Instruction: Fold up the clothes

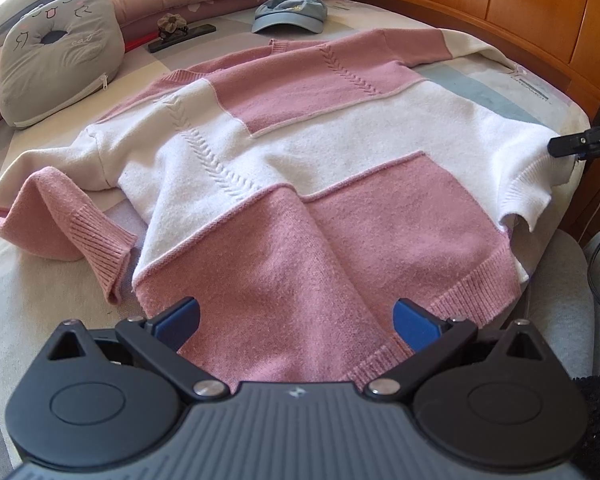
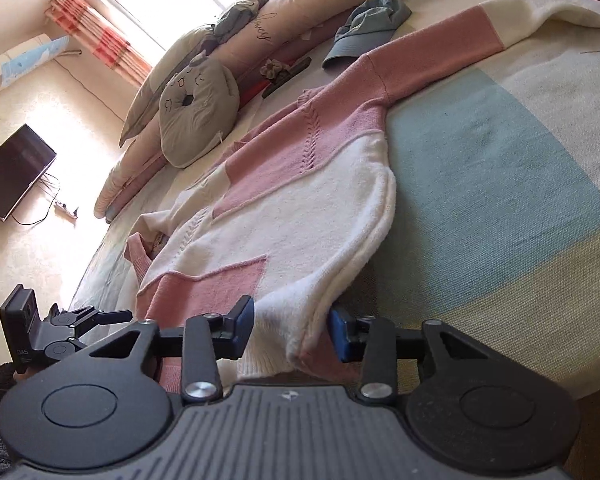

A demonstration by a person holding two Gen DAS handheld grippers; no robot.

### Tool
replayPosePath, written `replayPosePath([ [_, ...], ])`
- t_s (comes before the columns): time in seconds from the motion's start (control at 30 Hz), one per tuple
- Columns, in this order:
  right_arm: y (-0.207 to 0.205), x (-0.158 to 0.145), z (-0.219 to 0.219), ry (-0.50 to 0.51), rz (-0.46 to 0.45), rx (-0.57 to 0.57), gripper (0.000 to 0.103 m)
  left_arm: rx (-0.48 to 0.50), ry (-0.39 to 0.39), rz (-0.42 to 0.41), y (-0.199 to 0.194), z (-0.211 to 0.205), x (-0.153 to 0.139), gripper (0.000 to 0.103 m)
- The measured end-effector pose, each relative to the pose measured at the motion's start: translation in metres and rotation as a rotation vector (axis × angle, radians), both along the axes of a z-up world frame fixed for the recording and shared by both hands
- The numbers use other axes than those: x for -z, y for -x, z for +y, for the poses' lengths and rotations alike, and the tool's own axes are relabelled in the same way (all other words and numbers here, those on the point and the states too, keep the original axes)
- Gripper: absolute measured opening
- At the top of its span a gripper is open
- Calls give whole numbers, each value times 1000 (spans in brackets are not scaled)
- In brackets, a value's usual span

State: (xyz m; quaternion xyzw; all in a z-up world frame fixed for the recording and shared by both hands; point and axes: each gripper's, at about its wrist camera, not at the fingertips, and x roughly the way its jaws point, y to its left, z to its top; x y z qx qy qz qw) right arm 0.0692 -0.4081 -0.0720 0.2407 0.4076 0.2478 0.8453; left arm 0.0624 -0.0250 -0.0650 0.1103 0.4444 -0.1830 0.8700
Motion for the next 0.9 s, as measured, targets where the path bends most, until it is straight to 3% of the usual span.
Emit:
replayPosePath([
  [0.03, 1, -2, 4, 44, -1, -5, 15, 2, -1, -2, 0, -1, 0, 103],
  [0.1, 4, -7, 8, 115, -15, 0, 14, 9, 1, -6, 2, -3, -2, 103],
  [0.27, 11, -18, -8, 192, -17, 59, 13, 10, -2, -12, 6, -2, -5, 103],
  [0.5, 9, -9, -26, 333, 89, 112, 16, 21, 28, -13, 1, 12, -11, 103],
  [0.6, 7, -28, -23, 358, 32, 171, 17, -6, 35, -60, -19, 24, -18, 103],
  [0.63, 4, -36, -20, 354, 7, 174, 19, -21, 53, -77, -30, 29, -22, 103],
  [0.73, -14, -49, 4, 324, -43, 126, 36, -51, 157, -90, -71, 46, -27, 102],
  [0.9, -47, -33, 58, 293, -32, 13, 42, -134, 372, 34, -138, 72, -6, 102],
])
